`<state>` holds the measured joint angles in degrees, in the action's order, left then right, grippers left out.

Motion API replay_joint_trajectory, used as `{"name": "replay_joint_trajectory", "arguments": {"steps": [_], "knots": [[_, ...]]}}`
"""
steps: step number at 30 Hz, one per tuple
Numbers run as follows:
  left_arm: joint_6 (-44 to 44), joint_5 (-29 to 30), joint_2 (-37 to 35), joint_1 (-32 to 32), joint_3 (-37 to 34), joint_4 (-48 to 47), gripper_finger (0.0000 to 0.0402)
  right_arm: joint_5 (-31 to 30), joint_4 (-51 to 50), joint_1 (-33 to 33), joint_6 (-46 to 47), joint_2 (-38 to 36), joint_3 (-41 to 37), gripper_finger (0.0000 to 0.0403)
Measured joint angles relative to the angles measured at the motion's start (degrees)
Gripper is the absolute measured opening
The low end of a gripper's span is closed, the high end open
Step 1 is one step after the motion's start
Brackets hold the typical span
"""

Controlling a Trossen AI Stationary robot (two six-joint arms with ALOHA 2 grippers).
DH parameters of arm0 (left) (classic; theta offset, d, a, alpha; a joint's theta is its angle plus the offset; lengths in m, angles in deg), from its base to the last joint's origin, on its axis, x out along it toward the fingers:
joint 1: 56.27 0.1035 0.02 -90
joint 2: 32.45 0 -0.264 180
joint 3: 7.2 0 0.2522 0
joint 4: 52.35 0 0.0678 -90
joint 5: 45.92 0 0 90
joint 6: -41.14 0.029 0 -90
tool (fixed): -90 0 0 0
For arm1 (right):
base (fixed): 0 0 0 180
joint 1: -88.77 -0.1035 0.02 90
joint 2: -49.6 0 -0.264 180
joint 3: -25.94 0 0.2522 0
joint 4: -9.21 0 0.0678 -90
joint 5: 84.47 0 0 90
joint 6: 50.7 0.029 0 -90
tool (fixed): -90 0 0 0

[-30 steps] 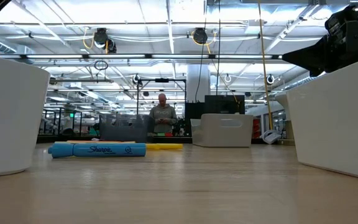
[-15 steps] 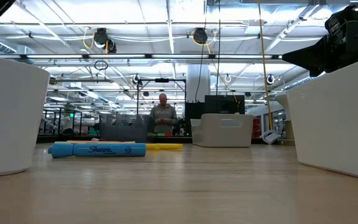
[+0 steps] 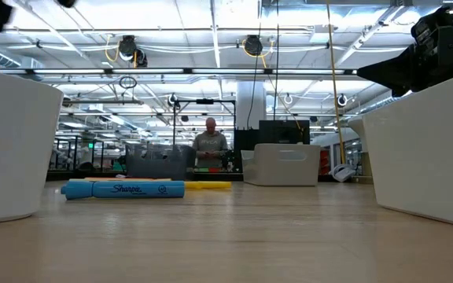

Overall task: Pick & Place Markers
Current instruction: Put the blue marker pen into the left white bin

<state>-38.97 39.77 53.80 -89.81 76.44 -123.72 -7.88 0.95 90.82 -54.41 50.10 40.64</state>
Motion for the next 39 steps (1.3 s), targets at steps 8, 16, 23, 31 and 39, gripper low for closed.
{"name": "replay_joint_trajectory", "arguments": {"steps": [8,16,23,31,39], "knots": [[28.75,9.01,-0.71,10.02,0.03,1.76,0.0253,0.00,0.02,0.00,-0.02,0.01,0.01,0.0000],[50.39,10.46,8.96,19.02,0.02,9.24,0.0253,0.00,0.01,0.00,-0.01,0.00,0.00,0.0000],[64.41,10.42,18.00,21.45,0.02,15.76,0.0253,0.00,0.04,-0.01,-0.01,0.00,0.02,0.0000],[63.83,10.35,22.38,21.58,0.02,17.73,0.0253,0.00,0.04,-0.02,0.00,0.00,0.00,0.0000],[56.53,9.88,22.52,19.84,0.02,17.32,0.0253,0.00,0.02,0.00,-0.02,0.00,0.00,0.0000]]}}
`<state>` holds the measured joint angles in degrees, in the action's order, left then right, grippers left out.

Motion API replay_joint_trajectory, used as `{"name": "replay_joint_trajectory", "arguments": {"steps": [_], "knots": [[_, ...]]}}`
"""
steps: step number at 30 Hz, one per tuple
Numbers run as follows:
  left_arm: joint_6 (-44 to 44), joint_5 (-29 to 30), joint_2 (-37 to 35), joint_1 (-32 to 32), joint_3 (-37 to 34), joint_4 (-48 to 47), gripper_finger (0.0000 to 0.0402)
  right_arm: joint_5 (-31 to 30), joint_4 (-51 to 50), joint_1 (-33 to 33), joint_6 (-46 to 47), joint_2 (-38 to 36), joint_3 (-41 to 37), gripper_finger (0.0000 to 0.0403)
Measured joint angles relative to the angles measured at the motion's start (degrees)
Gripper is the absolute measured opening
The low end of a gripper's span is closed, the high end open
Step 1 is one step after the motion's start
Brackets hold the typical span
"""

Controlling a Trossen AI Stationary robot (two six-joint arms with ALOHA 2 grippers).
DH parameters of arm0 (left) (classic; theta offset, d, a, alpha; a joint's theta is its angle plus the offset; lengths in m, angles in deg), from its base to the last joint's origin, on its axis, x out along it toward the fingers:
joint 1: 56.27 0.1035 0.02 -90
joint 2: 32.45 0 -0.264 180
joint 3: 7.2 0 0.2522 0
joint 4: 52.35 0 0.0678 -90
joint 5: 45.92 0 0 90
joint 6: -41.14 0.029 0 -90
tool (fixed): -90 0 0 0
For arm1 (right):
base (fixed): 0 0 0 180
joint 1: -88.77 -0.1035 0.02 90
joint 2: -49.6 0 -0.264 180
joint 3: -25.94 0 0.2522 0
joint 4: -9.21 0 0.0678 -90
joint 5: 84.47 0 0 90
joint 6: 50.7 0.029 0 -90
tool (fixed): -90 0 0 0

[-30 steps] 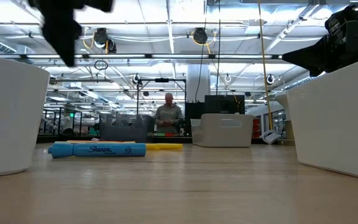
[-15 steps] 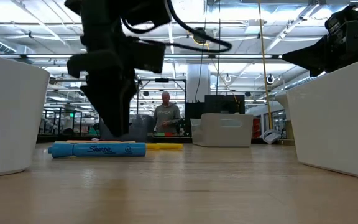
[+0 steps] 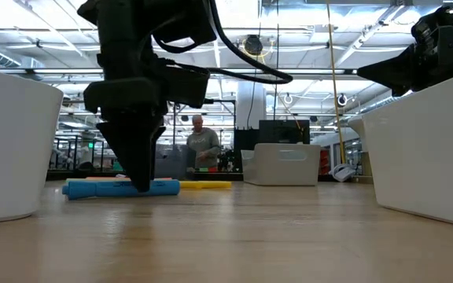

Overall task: Pick & Place Markers
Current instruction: Put the blue marker pen into the left white bin

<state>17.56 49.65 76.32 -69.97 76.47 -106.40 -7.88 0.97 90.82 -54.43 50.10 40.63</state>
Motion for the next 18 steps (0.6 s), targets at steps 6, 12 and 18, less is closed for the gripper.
{"name": "replay_joint_trajectory", "arguments": {"steps": [6,12,18], "knots": [[-5.14,-1.17,0.00,-0.38,0.00,-1.29,0.0253,0.00,0.00,-0.01,0.00,0.00,0.02,0.0000],[-5.66,-1.45,1.80,-0.43,0.11,-1.34,0.0253,-0.02,0.00,0.00,0.00,0.02,0.00,0.0000],[-5.12,-2.65,5.02,-0.48,0.42,-0.89,0.0252,0.00,-0.02,-0.02,0.00,0.02,0.01,0.0000]]}}
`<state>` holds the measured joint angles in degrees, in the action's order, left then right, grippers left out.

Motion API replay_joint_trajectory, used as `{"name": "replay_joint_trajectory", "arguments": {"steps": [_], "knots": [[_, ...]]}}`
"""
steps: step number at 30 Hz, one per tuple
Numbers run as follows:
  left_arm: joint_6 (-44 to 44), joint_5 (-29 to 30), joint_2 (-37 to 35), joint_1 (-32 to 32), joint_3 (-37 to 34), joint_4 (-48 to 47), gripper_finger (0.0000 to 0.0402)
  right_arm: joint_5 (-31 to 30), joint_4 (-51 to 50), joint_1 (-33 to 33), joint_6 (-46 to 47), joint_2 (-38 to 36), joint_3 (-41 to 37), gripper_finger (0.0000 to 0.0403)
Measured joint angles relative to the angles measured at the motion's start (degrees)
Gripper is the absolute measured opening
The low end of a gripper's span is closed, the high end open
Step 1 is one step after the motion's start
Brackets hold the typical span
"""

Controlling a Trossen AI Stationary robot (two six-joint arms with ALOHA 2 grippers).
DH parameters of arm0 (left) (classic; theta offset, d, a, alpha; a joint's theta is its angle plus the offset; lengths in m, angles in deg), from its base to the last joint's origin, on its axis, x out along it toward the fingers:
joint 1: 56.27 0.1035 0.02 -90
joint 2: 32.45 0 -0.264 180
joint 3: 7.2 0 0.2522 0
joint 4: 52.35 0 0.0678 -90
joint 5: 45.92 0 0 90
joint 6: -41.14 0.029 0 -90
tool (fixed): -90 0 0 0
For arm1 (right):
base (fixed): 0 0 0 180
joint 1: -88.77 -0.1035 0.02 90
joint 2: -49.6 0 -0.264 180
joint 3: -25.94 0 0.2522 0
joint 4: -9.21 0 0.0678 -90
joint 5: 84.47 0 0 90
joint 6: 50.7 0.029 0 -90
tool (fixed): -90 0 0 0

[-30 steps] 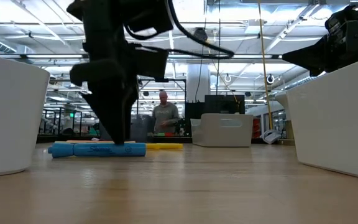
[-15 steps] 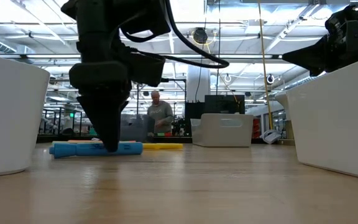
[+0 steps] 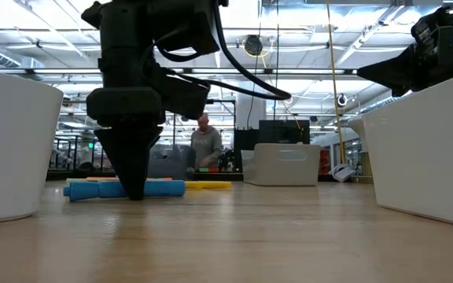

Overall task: Pick & Place Markers
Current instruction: Put the blue marker pen into the left white bin

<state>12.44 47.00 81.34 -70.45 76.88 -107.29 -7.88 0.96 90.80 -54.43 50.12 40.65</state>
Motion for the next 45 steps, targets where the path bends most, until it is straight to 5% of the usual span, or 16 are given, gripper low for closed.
{"name": "replay_joint_trajectory", "arguments": {"steps": [8,19,23,31,37,45], "knots": [[-3.67,-0.27,0.07,0.29,-0.11,-0.06,0.0236,0.00,0.20,0.01,0.00,0.02,-0.01,0.0000],[-7.23,-0.24,0.00,0.27,-0.24,1.08,0.0069,0.00,0.21,0.01,0.00,0.02,-0.01,0.0000],[-7.62,0.13,-0.02,0.27,-0.26,1.14,0.0066,0.00,0.19,0.00,0.00,0.02,0.01,0.0000],[-6.35,1.50,-0.02,0.01,-0.35,1.41,0.0124,0.00,0.20,0.02,0.02,0.02,0.01,0.0000],[-6.63,1.61,-0.02,0.01,-0.35,1.42,0.0065,0.00,0.19,0.02,0.00,0.02,0.01,0.0000],[-7.65,3.72,-4.68,0.23,-0.06,-0.68,0.0064,0.00,0.19,0.00,0.00,0.04,0.01,0.0000]]}}
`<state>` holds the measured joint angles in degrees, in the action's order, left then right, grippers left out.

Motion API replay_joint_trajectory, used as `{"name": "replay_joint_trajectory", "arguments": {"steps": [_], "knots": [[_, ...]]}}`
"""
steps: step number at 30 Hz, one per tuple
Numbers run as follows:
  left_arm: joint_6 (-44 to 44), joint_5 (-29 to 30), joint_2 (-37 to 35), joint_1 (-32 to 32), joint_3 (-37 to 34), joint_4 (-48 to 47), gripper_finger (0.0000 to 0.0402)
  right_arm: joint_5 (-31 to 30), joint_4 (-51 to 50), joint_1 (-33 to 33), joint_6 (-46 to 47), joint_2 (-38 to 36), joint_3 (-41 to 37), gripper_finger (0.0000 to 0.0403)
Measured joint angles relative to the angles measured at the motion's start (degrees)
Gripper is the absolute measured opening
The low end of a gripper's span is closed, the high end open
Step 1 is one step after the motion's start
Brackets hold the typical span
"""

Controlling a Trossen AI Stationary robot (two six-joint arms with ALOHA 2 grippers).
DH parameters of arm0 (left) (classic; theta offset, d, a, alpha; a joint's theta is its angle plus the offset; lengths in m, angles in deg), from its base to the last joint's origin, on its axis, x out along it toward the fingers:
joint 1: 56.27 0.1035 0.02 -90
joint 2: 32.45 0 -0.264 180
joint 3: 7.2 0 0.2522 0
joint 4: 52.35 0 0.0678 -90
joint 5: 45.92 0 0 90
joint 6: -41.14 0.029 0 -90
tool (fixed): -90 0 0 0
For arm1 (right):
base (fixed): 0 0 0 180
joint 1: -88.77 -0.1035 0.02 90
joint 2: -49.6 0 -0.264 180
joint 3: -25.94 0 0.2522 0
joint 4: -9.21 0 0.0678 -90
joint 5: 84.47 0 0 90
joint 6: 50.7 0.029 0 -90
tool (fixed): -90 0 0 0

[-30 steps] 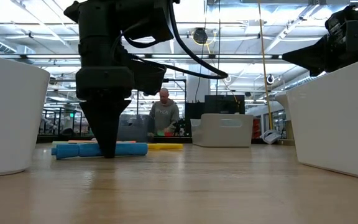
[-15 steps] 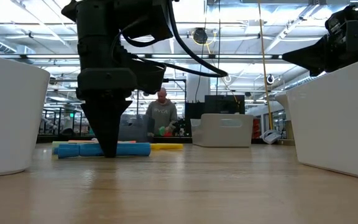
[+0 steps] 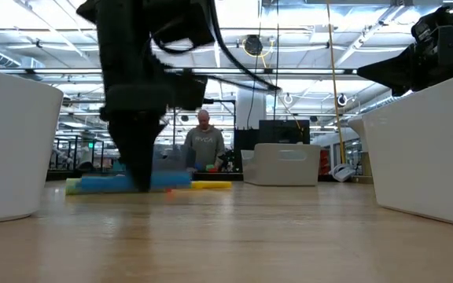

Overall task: Pick & Place Markers
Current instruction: Put the blue marker pen into the left white bin

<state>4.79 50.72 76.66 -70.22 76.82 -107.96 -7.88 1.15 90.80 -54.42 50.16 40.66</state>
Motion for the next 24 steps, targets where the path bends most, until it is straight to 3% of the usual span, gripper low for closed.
{"name": "replay_joint_trajectory", "arguments": {"steps": [5,11,18,24], "knots": [[-0.64,4.52,-8.70,-0.37,0.30,-0.22,0.0064,0.00,-0.02,0.00,0.00,0.02,-0.02,0.0000],[-8.82,2.67,-20.01,-3.04,0.36,-4.49,0.0064,0.00,0.00,0.02,0.00,0.00,0.00,0.0000],[-38.74,0.89,-27.47,-15.63,0.41,-10.92,0.0064,0.00,0.00,0.02,0.00,0.00,-0.02,0.0000],[-65.33,6.60,-23.93,-28.08,0.43,-10.57,0.0064,0.00,0.00,0.00,0.01,0.00,-0.01,0.0000]]}}
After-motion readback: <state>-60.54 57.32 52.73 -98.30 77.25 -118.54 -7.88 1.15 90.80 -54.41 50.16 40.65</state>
